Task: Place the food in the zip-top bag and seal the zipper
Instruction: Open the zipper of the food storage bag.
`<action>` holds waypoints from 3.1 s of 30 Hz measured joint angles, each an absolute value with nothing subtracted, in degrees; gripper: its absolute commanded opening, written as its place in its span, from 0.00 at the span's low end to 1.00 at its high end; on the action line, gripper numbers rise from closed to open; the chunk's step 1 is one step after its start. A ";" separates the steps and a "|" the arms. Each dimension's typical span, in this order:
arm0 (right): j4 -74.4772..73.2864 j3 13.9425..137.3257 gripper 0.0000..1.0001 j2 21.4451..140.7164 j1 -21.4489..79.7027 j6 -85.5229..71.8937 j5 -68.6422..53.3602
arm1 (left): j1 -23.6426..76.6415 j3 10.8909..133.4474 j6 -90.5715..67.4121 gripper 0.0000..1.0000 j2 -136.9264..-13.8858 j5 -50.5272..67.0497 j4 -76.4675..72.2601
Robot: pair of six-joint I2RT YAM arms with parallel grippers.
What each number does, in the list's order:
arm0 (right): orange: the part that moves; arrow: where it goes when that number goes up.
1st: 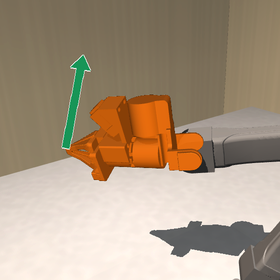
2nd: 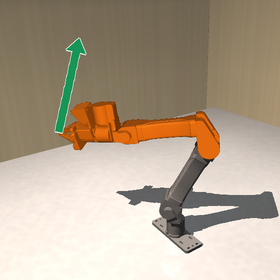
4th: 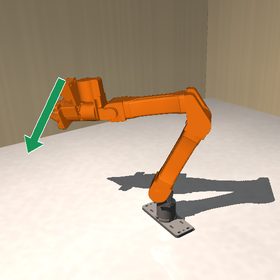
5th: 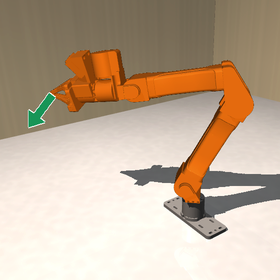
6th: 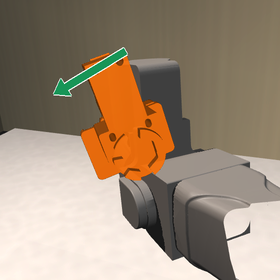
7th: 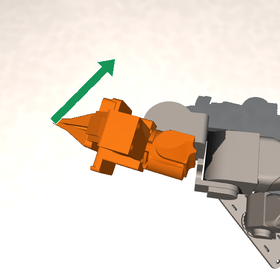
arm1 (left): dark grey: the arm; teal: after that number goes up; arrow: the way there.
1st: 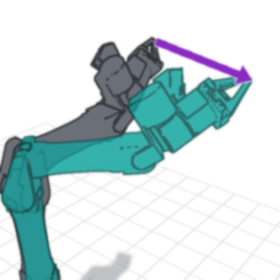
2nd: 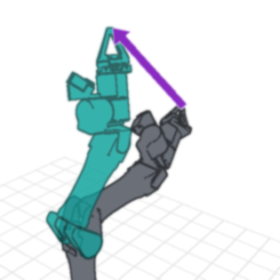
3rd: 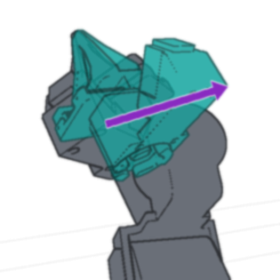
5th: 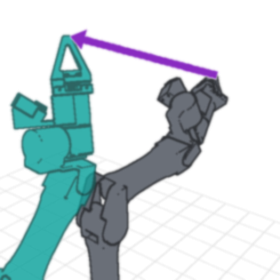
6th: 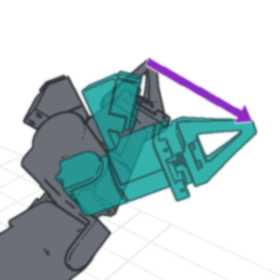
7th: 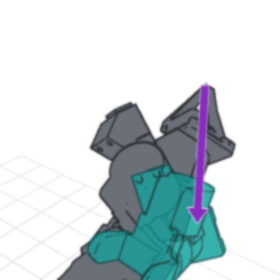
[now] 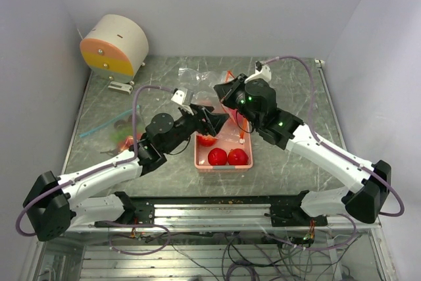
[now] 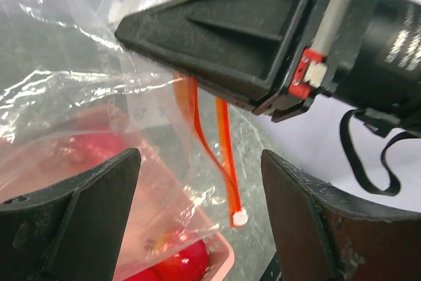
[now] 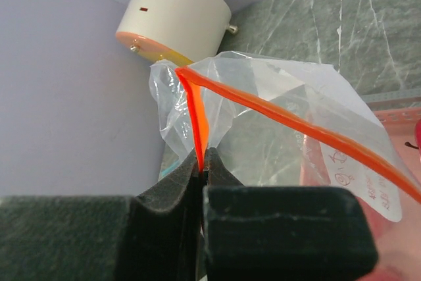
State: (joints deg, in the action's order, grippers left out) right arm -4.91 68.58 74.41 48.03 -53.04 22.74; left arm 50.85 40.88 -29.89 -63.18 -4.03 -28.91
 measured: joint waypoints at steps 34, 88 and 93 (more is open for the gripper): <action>-2.48 67.07 0.00 74.72 54.92 -59.59 32.21 | 56.84 33.78 -34.02 0.83 -61.89 -19.07 -39.92; -2.79 58.43 1.00 65.95 60.05 -53.10 30.79 | 59.44 35.57 -29.39 0.07 -46.81 -29.63 -10.44; -1.34 53.30 0.96 59.88 60.12 -41.91 27.83 | 59.44 36.71 -30.06 0.07 -41.10 -28.42 4.23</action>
